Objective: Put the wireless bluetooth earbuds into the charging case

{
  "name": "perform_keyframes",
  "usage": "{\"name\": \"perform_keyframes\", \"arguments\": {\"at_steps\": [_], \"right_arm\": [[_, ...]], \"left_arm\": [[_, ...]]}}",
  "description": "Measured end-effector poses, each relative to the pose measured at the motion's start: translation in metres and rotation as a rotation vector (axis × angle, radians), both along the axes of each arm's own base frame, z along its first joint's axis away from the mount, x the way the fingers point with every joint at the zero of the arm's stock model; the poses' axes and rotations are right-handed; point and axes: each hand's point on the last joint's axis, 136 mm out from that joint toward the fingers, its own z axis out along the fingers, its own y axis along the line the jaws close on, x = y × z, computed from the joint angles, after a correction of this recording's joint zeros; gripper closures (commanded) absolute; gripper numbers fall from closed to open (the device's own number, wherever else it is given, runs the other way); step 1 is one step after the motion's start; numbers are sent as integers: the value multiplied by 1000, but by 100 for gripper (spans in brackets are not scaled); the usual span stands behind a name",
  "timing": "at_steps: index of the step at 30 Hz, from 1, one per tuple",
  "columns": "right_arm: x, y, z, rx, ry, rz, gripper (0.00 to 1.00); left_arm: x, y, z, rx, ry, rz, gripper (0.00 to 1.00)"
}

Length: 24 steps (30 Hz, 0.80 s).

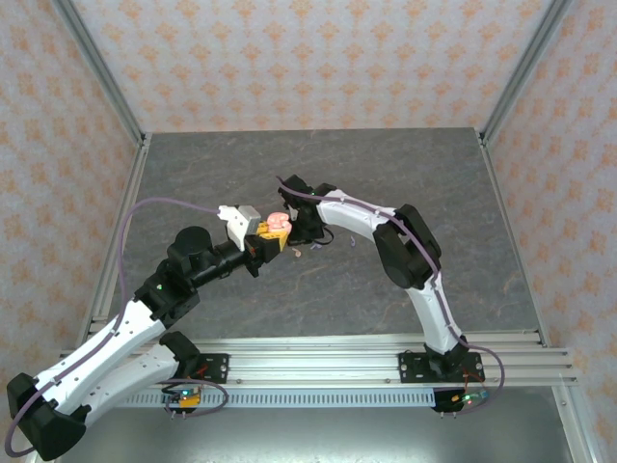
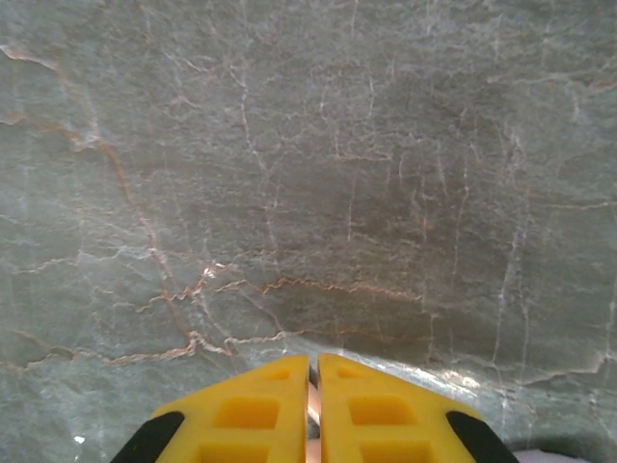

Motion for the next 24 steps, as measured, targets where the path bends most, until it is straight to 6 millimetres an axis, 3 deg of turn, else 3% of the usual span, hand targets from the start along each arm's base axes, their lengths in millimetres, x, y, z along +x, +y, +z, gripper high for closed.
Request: {"name": "perform_keyframes", "arguments": {"at_steps": [11, 24], "right_arm": [[-3, 0, -6, -32, 19, 32, 89], [-20, 6, -8, -53, 36, 133, 88]], "left_arm": [[-1, 2, 3, -6, -9, 3, 94], [-1, 2, 1, -3, -1, 4, 94]]}}
